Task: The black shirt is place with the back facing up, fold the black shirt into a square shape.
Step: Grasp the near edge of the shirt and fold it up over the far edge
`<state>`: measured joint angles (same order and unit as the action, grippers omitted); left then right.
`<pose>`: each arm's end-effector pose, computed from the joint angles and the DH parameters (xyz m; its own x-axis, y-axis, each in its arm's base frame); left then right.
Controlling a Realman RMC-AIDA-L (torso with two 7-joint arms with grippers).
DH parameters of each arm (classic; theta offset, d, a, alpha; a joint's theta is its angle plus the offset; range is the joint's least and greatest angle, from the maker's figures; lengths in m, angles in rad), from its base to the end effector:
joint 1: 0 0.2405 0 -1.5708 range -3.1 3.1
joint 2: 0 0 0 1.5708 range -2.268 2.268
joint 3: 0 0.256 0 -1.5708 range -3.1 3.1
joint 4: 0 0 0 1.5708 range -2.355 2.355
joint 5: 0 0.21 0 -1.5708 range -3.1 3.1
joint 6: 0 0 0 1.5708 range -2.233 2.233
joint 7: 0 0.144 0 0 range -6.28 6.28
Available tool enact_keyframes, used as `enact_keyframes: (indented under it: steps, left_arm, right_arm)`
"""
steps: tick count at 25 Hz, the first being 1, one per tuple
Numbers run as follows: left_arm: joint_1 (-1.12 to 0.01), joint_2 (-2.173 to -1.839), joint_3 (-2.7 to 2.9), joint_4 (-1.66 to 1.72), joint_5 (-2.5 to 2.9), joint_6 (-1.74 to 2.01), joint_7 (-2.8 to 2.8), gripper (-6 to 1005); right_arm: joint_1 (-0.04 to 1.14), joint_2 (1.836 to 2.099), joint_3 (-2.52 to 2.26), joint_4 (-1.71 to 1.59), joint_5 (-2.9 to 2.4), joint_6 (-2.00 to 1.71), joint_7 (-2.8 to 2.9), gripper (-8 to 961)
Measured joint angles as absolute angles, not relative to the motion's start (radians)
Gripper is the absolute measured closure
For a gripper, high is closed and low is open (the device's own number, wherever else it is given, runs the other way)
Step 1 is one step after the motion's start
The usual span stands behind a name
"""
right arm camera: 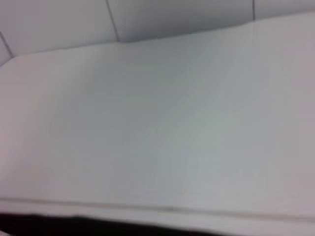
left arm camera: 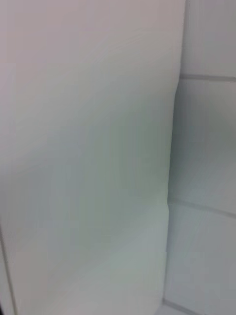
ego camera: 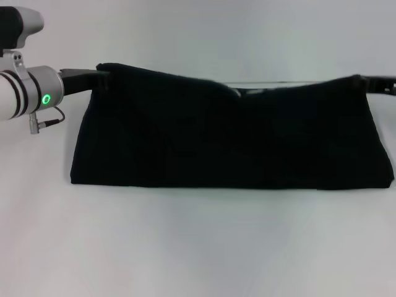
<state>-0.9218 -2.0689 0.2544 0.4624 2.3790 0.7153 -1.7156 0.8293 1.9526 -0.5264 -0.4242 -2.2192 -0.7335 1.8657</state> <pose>-0.2549 0.4742 0.0219 0.6186 0.5115 0.5964 0.7815 -0.3214 -0.5348 0.2860 0.4682 0.0548 0.5660 -0.5665 -0.5990 -0.8140 -0.2690 -0.5148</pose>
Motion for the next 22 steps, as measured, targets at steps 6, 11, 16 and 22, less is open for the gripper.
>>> enact_keyframes:
  steps: [6,11,16,22]
  left_arm:
    - [-0.928,-2.078,0.328,0.458,2.304,0.601,-1.699,989]
    - [-0.934,-2.081,0.341,0.458,2.292,0.544,-1.697,989]
    - [-0.946,-2.084,0.343,0.438,2.257,0.491,-1.649,989]
    - [-0.952,-2.085,0.344,0.416,2.228,0.468,-1.611,989]
  right_arm:
    - [0.870,1.953,-0.532,-0.419,-2.211,-0.666,1.860,918]
    - [0.882,1.949,-0.532,-0.411,-2.210,-0.629,1.859,918]
    - [0.902,1.952,-0.533,-0.390,-2.210,-0.579,1.840,919]
    - [0.917,1.957,-0.532,-0.350,-2.168,-0.544,1.774,919]
